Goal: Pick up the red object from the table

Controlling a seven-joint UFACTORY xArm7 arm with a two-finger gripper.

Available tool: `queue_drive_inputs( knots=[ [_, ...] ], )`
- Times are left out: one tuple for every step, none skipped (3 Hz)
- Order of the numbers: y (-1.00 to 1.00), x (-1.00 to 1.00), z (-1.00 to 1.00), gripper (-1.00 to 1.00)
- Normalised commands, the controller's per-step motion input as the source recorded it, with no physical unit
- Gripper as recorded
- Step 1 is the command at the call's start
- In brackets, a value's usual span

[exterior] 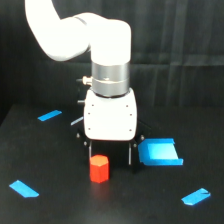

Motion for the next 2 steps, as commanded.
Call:
queue_drive_inputs(
  knots=[
    [-0.39, -0.03, 0.01, 0.05],
    [-0.34, -0.06, -0.12, 0.14]
  ],
)
